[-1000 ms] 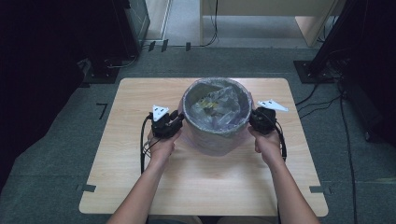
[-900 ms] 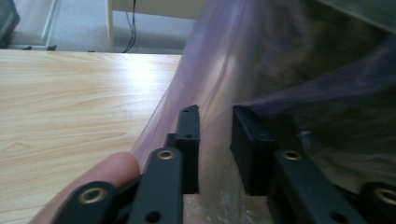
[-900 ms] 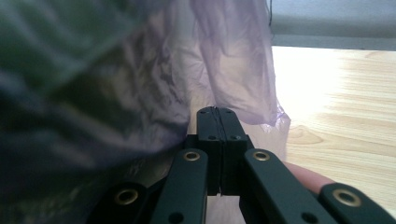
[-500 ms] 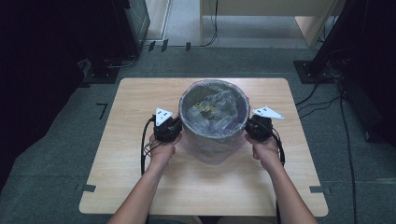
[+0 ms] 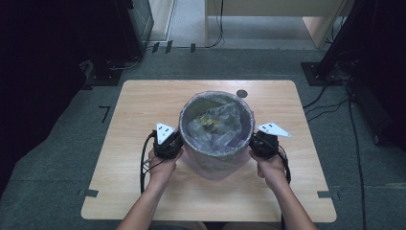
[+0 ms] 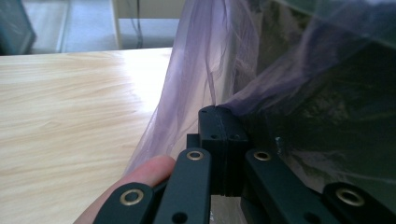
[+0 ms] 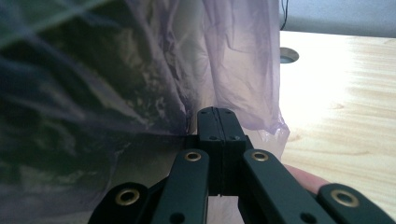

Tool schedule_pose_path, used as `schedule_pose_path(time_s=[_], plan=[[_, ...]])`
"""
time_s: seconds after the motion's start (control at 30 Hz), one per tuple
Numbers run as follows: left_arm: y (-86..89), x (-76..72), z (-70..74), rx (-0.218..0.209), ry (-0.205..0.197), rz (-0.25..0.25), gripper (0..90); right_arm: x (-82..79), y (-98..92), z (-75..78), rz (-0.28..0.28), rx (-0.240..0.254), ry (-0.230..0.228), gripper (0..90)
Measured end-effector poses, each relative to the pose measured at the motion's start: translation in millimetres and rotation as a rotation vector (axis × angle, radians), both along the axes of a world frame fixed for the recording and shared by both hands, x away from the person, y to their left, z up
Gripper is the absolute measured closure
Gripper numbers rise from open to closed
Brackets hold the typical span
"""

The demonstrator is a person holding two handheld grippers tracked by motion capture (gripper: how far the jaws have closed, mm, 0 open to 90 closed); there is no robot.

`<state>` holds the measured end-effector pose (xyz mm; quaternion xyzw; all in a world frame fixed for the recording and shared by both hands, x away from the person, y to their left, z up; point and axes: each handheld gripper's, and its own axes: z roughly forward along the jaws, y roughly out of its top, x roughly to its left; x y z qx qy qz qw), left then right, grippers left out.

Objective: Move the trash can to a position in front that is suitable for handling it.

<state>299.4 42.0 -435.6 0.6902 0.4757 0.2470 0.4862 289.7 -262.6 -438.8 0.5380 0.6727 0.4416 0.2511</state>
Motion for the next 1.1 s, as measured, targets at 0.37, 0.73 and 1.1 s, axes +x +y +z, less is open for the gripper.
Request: schedule_pose_path(time_s=[0.37, 0.73, 1.1], plan=[[15.3, -46.3, -6.2, -0.029, 0.005, 0.025, 90.0, -44.1, 16.7, 1.2, 0.04, -0.053, -0.014, 90.0], [25.1, -74.3, -7.2, -0.022, 0.0, 0.042, 90.0, -77.9, 27.8, 0.4, 0.049, -0.062, -0.02, 90.0], [75.6, -64.7, 6.0, -0.08, 0.014, -0.026, 50.5, -90.2, 8.9, 11.9, 0.038, -0.018, -0.026, 80.7]])
